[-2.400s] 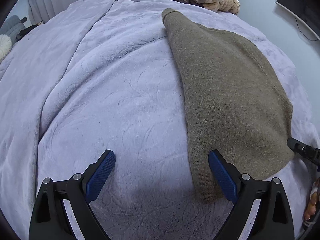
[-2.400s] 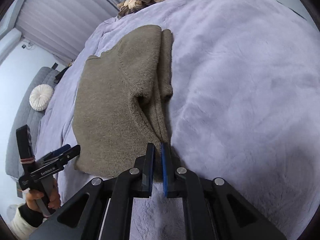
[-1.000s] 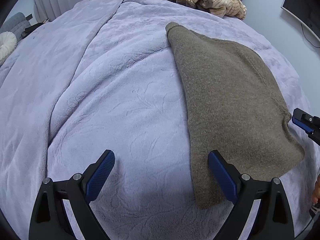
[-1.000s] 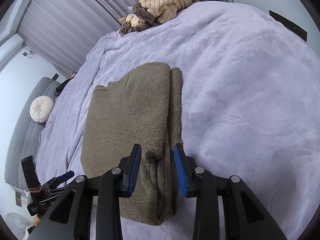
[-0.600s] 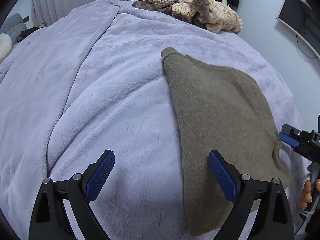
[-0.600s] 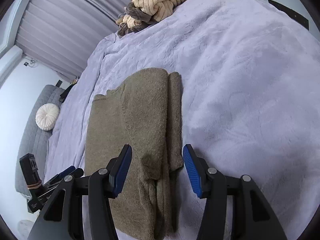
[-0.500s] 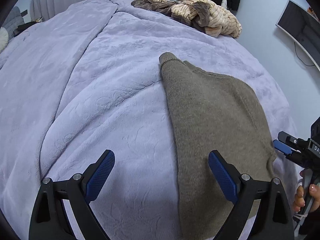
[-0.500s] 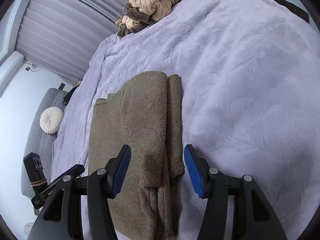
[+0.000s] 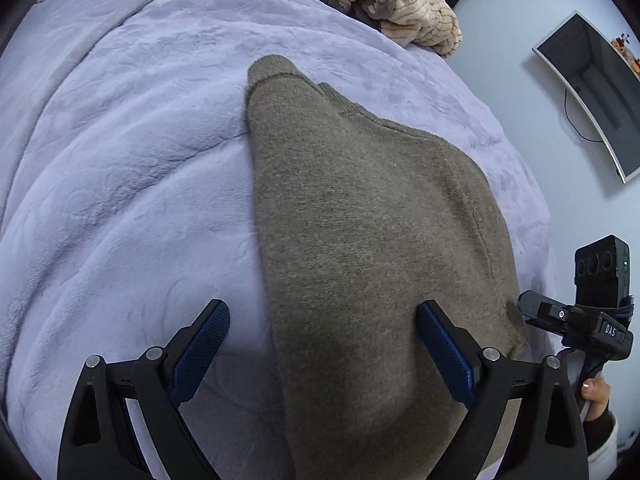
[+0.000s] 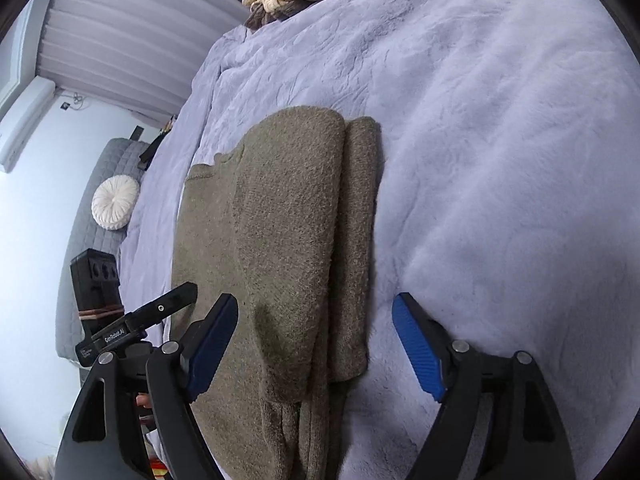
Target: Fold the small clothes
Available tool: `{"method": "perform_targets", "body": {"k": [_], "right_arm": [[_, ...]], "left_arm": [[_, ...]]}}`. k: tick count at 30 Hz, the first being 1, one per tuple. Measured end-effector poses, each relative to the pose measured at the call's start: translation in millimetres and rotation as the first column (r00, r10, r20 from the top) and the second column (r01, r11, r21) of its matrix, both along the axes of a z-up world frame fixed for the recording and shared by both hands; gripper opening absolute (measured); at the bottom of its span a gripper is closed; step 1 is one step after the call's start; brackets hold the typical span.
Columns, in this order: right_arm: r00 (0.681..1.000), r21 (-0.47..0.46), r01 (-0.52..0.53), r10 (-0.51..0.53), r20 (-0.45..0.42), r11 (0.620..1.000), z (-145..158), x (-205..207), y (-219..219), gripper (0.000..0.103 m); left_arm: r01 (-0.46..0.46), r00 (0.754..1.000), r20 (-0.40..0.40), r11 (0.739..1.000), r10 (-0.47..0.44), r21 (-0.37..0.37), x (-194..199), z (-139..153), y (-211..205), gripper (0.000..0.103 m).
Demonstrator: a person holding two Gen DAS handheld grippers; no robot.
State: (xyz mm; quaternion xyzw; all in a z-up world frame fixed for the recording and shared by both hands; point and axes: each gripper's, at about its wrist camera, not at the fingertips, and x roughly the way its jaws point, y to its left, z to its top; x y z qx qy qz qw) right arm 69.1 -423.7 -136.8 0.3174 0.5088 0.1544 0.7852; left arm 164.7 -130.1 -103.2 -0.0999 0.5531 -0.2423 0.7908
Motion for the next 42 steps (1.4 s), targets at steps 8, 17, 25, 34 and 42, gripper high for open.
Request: {"method": "perform_targets", "body": {"k": [8,17,25,34,42], "right_arm": [[0.996,0.072,-0.082,0.083,-0.012,0.994,-17,25,30,0.088],[0.999,0.233,-0.027,0.019,0.036,0.972,-4,10,21,0.034],[0.996,0.358,-0.043,0.011,0.089,0.933,33,-12,47,0.035],[0.996,0.445,-0.08,0.05,0.079,0.892,50,-51,98,0.035],[0.994,0.464,-0.113,0.096,0.061,0.879,34,-76,142,0.035]], "left_arm": [[0.019,0.999,-0.031,0.999,-0.02,-0.039,4,-9,-16,0.096],[0.023,0.999,0.034,0.998,-0.021,-0.055,-13,18,-7,0.053],[0.011,0.998,0.065,0.993,-0.004,-0.113,-49,60,28,0.052],[-0.039,0.997,0.065,0.989,0.049,-0.143,-115,91,94,0.052],[-0.073,0.994,0.071,0.994,0.079,-0.08,-163,75,136,0.052]]}}
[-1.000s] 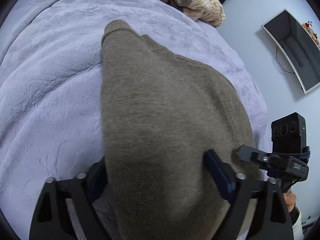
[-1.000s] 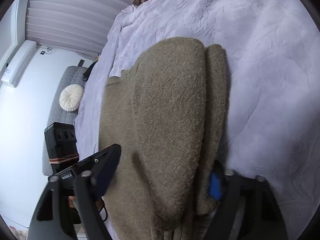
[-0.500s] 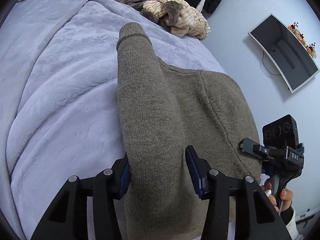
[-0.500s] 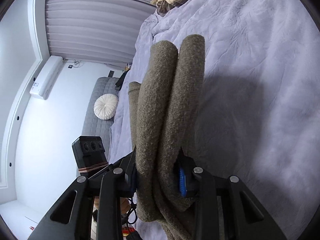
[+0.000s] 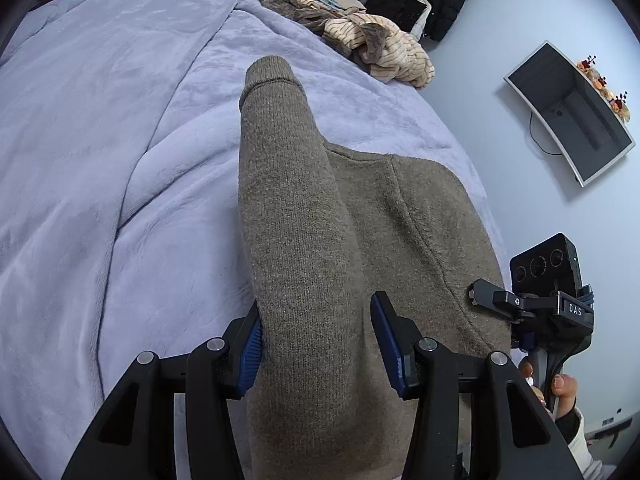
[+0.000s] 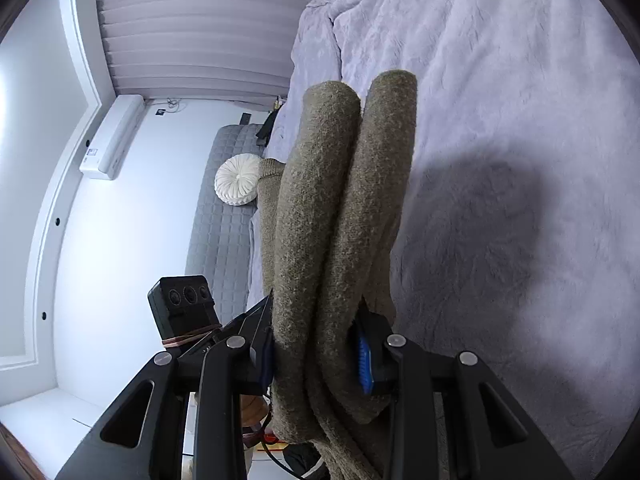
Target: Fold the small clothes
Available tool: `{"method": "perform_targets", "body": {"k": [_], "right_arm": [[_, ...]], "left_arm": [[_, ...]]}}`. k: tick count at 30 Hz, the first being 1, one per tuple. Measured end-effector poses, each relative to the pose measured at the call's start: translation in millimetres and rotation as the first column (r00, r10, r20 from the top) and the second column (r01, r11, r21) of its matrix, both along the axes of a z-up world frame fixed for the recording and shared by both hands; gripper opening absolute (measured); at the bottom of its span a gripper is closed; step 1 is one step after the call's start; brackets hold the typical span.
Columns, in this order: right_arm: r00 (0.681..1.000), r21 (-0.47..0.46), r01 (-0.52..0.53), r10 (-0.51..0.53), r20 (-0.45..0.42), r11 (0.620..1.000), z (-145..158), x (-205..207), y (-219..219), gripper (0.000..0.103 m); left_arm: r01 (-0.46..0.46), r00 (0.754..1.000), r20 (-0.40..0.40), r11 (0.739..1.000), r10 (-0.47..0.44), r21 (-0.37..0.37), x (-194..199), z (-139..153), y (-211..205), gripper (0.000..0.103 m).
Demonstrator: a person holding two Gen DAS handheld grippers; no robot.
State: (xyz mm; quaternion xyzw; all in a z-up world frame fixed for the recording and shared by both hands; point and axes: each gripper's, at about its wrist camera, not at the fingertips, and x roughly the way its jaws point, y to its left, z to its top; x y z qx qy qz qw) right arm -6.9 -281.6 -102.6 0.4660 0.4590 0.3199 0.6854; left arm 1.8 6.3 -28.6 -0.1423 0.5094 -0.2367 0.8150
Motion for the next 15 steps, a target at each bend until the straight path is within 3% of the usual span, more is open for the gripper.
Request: {"method": "perform_targets", "body": {"k": [4,6,8,11,15], "right_arm": [[0.998,-0.172,0.014,-0.025,-0.065,0.985,-28,-3,12,0.037],[0.995,-0.278,0.051,-0.074,-0.073,0.959,-31,-9,7,0.045],[0.992,-0.294,0.093,-0.114,-0.056,0.951,-27,-14,-3,0.051],[0.987,-0.337,0.159,-0.16,0.024,0.928,-10,-22,-11,0.051],[0.993,-0.285,0.121,-0.118,0.029,0.951,-4,-8,2,0.051]], "left_arm": [[-0.065,0.998,-0.005,0.992,0.066,0.108,-14,-31,12,0.052],[-0.085,0.996,0.013,0.992,0.084,0.092,-22,-33,23,0.052],[-0.115,0.993,0.051,0.989,0.11,0.094,-27,-31,36,0.052],[-0.171,0.983,0.093,0.975,0.158,0.142,-25,-27,49,0.052],[-0.177,0.983,0.069,0.978,0.171,0.112,-10,-35,50,0.052]]}}
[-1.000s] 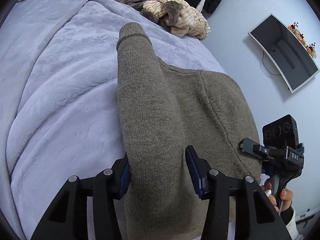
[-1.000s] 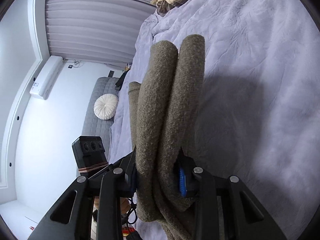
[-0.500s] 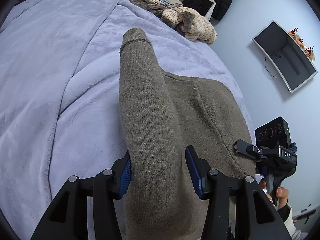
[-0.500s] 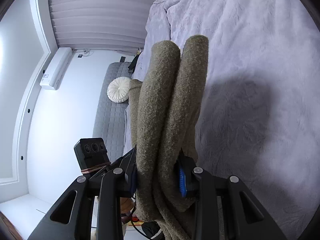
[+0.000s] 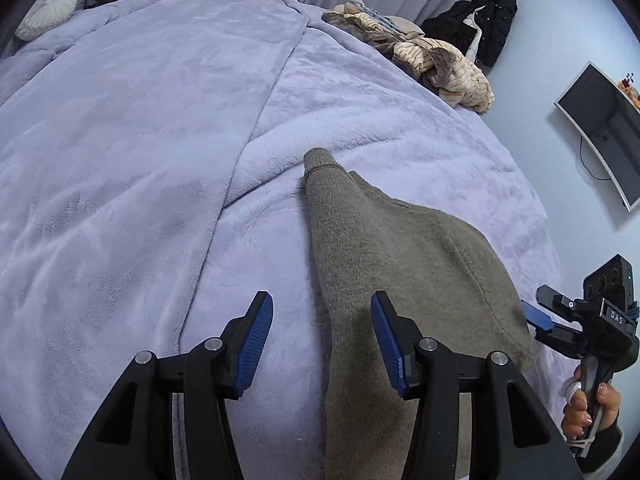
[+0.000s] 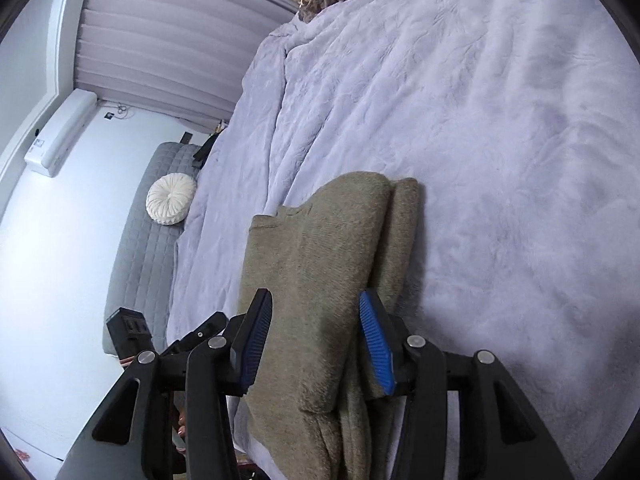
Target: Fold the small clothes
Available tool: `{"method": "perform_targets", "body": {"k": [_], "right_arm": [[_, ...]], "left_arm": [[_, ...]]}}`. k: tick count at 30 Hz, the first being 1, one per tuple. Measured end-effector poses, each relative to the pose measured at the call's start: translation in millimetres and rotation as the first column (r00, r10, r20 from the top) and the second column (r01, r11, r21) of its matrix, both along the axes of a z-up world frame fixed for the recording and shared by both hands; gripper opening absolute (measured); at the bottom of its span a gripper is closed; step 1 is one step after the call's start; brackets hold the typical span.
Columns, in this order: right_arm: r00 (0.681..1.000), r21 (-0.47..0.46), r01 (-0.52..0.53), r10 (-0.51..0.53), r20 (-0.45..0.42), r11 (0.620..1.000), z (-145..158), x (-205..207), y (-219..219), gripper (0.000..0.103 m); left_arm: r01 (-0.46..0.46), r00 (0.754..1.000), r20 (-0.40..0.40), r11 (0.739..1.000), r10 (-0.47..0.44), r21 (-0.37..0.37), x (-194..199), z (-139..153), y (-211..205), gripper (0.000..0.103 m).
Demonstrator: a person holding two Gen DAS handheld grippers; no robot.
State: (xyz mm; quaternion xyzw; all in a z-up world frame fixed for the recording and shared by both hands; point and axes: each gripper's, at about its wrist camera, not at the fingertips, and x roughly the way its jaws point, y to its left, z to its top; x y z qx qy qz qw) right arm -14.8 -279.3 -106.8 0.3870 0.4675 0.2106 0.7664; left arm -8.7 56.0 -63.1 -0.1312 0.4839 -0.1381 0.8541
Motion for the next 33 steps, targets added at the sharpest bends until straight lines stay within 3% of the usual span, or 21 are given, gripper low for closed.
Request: {"method": "perform_targets", "body": {"k": [2,3,5,7,10,11,12,14,16,22,26,33], "right_arm": [[0.998,0.0,-0.02,0.02,-0.057,1.0,-13,20,6,0.045],[0.996,0.014,-0.036,0.037,-0.076,0.999,-16,27,12,0.019],[0.997,-0.01,-0.068,0.068,-0.046,0.998,-9,23,23,0.018],[0.995,-0.169,-0.095,0.095,-0.008,0.981,9,22,35,0.018],[0.991,-0.403,-0.131,0.125,-0.042,0.906,4,25,47,0.018],[0.99,-0.435,-0.14,0.126,-0.06,0.889,-6,28,48,0.018],[0.99,-0.425,-0.14,0.116,-0.081,0.894,-18,27,43,0.019],[0.994,-0.322,-0.089,0.064,-0.087,0.942,-34,24,30,0.018],[0.995,-0.253,-0.054,0.031,-0.092,0.966,-39,16,13,0.018],[0.999,-0.347,-0.044,0.033,-0.039,0.937,-10,-9,18,0.02],[1.0,-0.346,-0.025,0.027,0.001,0.938,4,-33,15,0.024],[0.99,-0.377,-0.08,0.117,0.076,0.923,29,-68,44,0.024]], "left_arm": [[-0.006,1.0,-0.015,0.999,0.006,0.037,4,-6,-8,0.052],[-0.011,1.0,-0.017,0.999,0.012,0.041,3,-7,-10,0.052],[-0.01,1.0,-0.008,0.999,0.01,0.034,0,-6,-11,0.052],[-0.006,1.0,-0.003,0.999,0.007,0.049,0,-8,-12,0.054],[0.0,1.0,-0.021,0.997,0.002,0.075,2,-19,-20,0.061],[0.008,1.0,-0.017,0.997,-0.007,0.081,1,-23,-23,0.063],[0.011,1.0,-0.004,0.995,-0.011,0.102,-1,-26,-28,0.064],[0.012,0.999,0.033,0.987,-0.017,0.16,-6,-27,-33,0.068],[0.016,0.999,0.038,0.986,-0.022,0.165,-9,-24,-33,0.068],[0.024,0.998,0.056,0.984,-0.034,0.177,-27,-6,-23,0.068],[0.057,0.996,0.053,0.984,-0.067,0.166,-47,-1,-25,0.068],[0.074,0.997,0.008,0.986,-0.076,0.148,-77,-18,-33,0.068]]}}
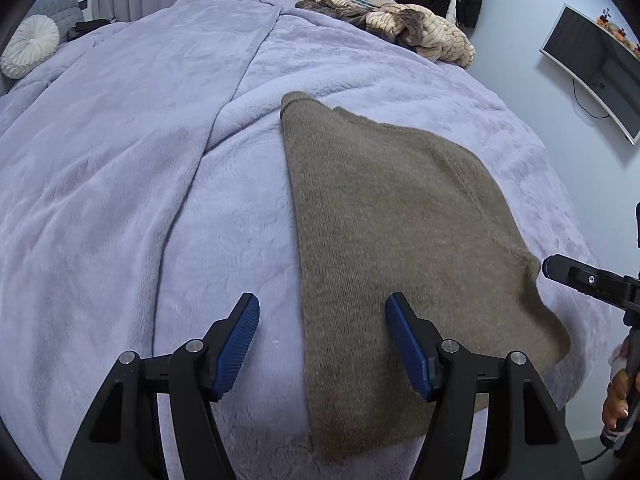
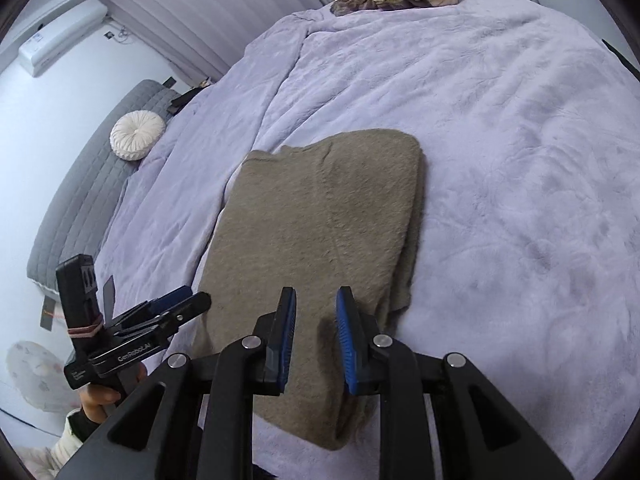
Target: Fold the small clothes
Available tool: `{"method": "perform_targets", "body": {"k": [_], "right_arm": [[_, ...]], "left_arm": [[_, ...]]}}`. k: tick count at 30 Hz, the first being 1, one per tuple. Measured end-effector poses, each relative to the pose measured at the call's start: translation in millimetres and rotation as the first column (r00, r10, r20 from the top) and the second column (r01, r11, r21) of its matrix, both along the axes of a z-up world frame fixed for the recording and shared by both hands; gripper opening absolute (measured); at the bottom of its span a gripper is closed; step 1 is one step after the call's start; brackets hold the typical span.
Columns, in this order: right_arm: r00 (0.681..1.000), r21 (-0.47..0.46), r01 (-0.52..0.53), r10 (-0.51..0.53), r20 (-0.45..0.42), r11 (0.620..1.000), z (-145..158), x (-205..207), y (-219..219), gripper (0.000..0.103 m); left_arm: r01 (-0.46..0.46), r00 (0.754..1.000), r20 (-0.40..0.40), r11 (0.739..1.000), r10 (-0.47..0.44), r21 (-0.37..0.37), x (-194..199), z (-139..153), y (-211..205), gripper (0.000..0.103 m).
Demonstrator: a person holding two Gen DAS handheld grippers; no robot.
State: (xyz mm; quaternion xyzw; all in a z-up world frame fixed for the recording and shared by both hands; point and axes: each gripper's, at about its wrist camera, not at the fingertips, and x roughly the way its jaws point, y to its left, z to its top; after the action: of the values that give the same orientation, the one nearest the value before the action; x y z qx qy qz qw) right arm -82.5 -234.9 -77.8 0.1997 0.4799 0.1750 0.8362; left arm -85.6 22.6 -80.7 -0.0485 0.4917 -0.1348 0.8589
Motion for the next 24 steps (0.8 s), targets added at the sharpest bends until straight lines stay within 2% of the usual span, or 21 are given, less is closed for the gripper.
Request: {"method": "perform_targets", "body": {"k": [1,4,8,20,24], "right_arm": [[1.0,-0.01,-0.019,0.019,-0.002,1.0,-3,-3,7,0.024],[0.999,-0.06,-0.042,0.041,-0.021,0.997,-18,-10,17,0.024],[0.999,-0.059,-0.009,0.007,-0.035,0.998,-34,-18,12,0.023],[0.999,-0.054,0.025,-0.027,-0.038,0.998,-35,-33,5,0.023],[0.999,-0.054,0.024,-0.026,-0.032,0.998,-33,-33,9,0.032]], "left_arm": [[-0.006,1.0,-0.011,1.0,0.006,0.006,-3,-4,-1,0.068],[-0.04,0.999,-0.02,0.998,0.041,0.043,-10,-13,-4,0.08],[-0.049,0.999,-0.021,0.998,0.05,0.035,-17,-17,-3,0.08],[-0.061,0.998,-0.032,0.998,0.062,0.026,-22,-16,1,0.08],[-0.06,0.998,-0.035,0.998,0.061,0.032,-23,-13,1,0.08]]}}
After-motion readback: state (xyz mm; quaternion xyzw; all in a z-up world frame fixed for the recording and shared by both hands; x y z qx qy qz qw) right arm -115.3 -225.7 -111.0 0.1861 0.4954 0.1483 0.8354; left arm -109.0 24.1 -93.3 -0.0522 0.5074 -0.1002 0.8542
